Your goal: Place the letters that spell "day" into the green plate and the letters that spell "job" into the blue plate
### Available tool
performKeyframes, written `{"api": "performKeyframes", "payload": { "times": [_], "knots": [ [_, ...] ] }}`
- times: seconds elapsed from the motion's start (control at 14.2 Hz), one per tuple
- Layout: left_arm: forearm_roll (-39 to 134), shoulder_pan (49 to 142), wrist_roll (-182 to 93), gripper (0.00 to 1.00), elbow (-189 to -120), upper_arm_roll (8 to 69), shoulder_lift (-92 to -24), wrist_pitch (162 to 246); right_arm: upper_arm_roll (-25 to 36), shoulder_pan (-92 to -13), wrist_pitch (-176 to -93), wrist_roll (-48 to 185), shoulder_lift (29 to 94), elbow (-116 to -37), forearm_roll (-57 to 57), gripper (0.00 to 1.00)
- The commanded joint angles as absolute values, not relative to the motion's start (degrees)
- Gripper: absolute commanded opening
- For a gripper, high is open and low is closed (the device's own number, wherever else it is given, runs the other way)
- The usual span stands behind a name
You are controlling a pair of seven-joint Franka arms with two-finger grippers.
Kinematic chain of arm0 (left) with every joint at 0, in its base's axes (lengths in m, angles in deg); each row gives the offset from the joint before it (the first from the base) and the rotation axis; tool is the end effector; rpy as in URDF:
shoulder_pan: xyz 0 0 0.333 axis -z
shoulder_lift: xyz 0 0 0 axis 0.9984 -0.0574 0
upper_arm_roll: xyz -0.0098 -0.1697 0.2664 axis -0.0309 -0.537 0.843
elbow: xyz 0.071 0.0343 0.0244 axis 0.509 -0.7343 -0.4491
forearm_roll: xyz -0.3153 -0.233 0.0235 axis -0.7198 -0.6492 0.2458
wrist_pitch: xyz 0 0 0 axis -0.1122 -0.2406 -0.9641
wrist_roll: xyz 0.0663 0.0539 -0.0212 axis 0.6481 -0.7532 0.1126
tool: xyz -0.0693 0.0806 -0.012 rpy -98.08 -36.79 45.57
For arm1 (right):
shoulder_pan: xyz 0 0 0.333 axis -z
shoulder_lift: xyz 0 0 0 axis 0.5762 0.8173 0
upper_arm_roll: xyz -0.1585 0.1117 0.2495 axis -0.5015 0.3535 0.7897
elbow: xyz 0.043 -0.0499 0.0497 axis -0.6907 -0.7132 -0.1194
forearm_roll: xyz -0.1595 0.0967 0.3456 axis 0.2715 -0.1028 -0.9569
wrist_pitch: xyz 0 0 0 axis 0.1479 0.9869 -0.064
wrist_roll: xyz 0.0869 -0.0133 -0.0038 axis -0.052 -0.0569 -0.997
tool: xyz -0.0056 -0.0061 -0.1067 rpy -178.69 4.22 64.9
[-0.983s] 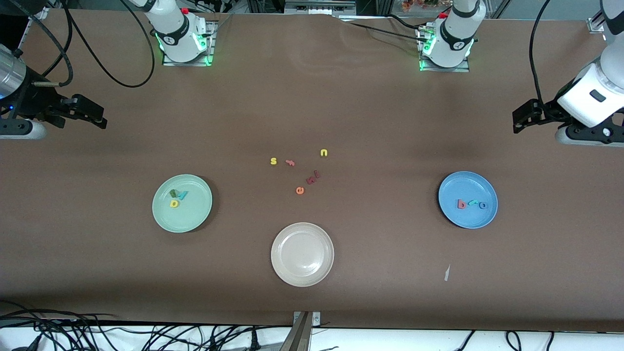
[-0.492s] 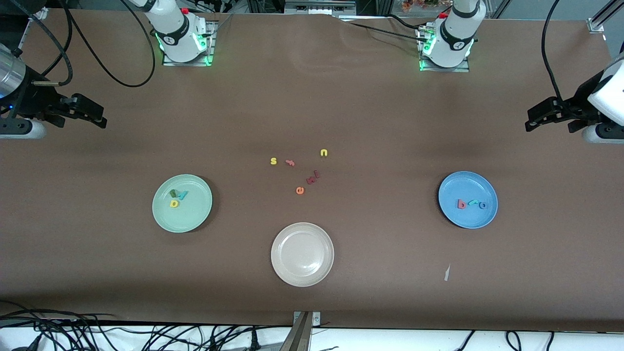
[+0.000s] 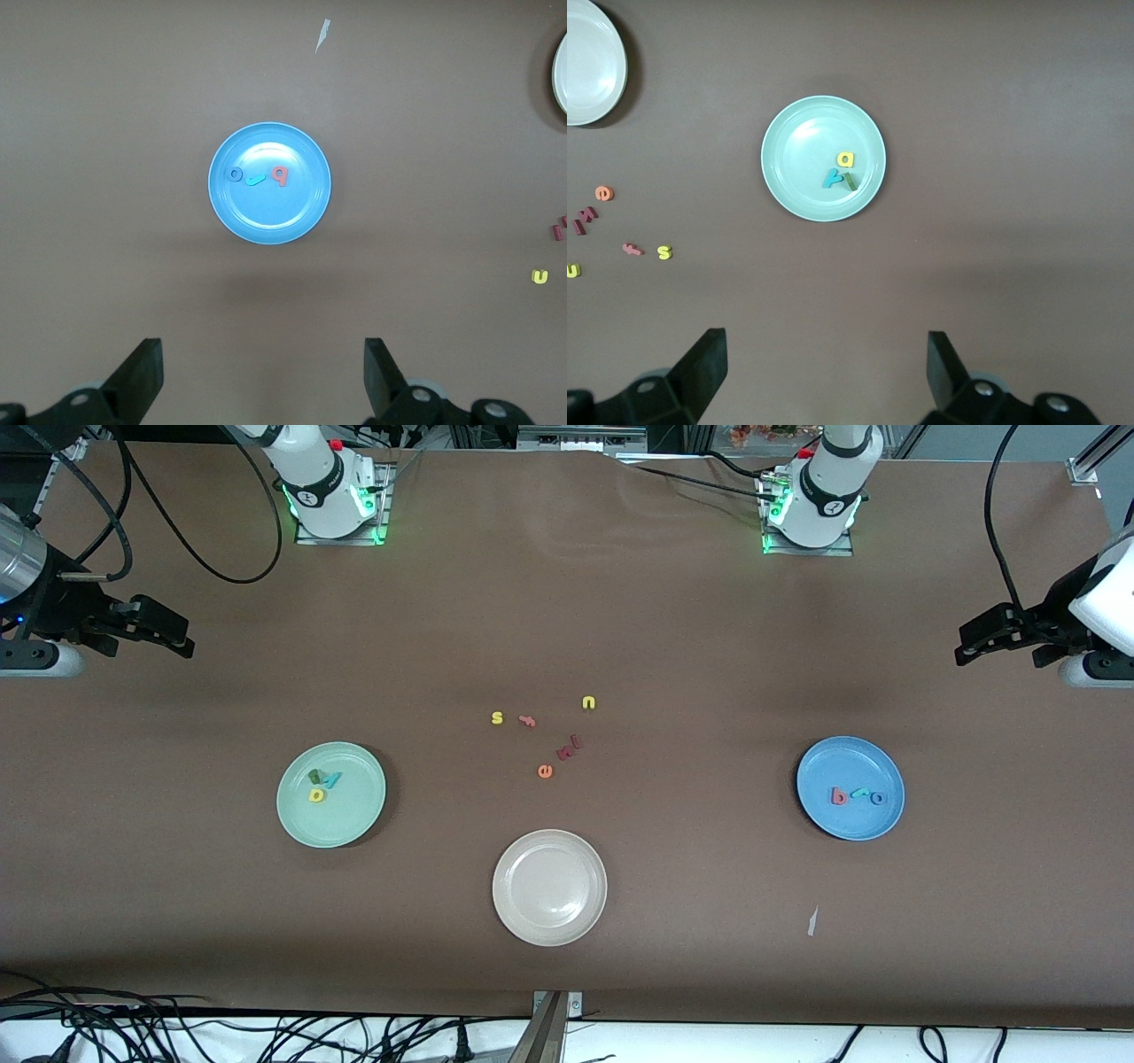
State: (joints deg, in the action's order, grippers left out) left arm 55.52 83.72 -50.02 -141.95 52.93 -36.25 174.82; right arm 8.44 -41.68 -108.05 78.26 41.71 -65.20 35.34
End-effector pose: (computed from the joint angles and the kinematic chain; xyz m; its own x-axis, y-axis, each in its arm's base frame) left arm 0.5699 -0.0075 0.6071 0.9983 0.0055 -0.0574 0.0066 -0.9998 0.0195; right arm 0.5719 0.0414 0.6094 0.9993 -0.0185 -0.0336 -0.0193 -0.9995 -0.0233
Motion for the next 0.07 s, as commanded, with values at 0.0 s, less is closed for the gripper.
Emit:
{"api": "performKeyframes", "payload": {
  "times": [0.0],
  "knots": [
    [54.4,83.5,-50.2,1.00,-139.9,53.0,-37.1,173.5,8.7,-42.2,-106.7,78.4,42.2,-63.6,36.6,1.00]
  ]
}}
